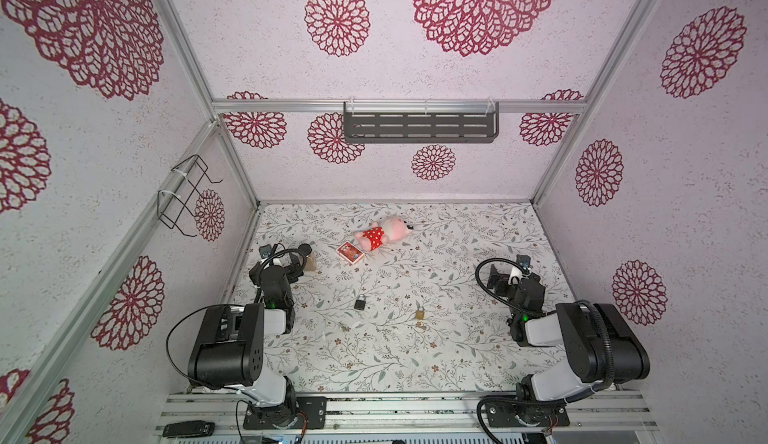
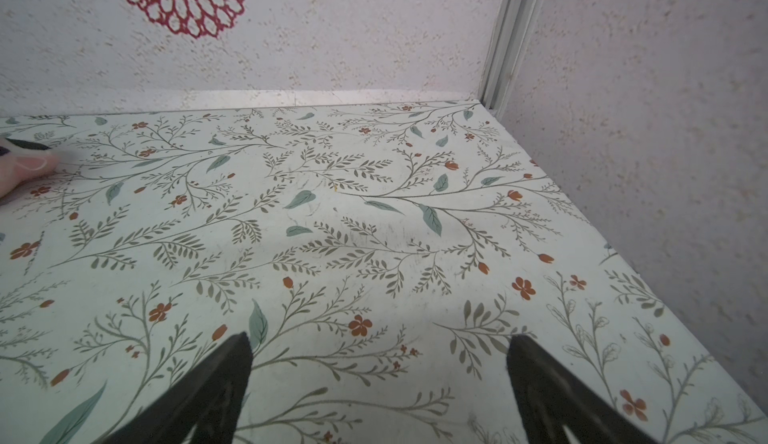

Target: Unlock with the key

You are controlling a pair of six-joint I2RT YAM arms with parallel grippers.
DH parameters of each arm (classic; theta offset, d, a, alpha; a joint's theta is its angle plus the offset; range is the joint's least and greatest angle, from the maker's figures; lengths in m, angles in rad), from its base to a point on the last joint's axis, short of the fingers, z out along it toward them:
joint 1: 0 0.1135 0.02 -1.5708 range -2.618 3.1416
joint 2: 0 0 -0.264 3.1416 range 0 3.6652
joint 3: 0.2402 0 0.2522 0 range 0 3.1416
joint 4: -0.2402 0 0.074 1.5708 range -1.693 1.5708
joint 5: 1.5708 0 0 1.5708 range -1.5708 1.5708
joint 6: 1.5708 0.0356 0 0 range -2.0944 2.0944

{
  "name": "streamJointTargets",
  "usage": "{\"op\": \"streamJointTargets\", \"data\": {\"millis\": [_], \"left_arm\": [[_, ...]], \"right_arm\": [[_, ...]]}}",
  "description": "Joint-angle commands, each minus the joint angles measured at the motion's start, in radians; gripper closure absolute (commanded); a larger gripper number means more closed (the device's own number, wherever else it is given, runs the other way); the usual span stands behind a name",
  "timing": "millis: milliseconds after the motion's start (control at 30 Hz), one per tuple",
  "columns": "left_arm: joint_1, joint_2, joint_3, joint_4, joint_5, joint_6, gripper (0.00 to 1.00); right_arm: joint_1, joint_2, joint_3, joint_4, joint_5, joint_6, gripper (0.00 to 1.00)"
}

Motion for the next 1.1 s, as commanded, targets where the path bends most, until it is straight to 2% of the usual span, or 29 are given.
{"op": "streamJointTargets", "data": {"millis": [0,533,733,933,1067], "left_arm": [[0.005,-0.006,0.005,-0.006,-0.008,0.005,0.03],[0.002,-0.009,-0.009,0.022,-0.011,0.007,0.03],[0.003,-0.031,-0.043,0.067,-0.032,-0.003,0.03],[-0.001,-0.102,-0.089,0.095,-0.039,-0.001,0.03],[-0.002,-0.194,-0.105,0.03,-0.036,-0.004,0.03]], "right_arm": [[0.002,-0.015,0.002,0.037,0.014,-0.004,0.01],[0.002,-0.016,-0.003,0.046,0.017,-0.008,0.01],[0.004,-0.051,-0.037,0.084,0.066,0.013,0.01],[0.004,-0.151,-0.043,0.001,0.09,0.027,0.01],[0.001,-0.229,-0.023,-0.106,0.077,0.033,0.01]]}}
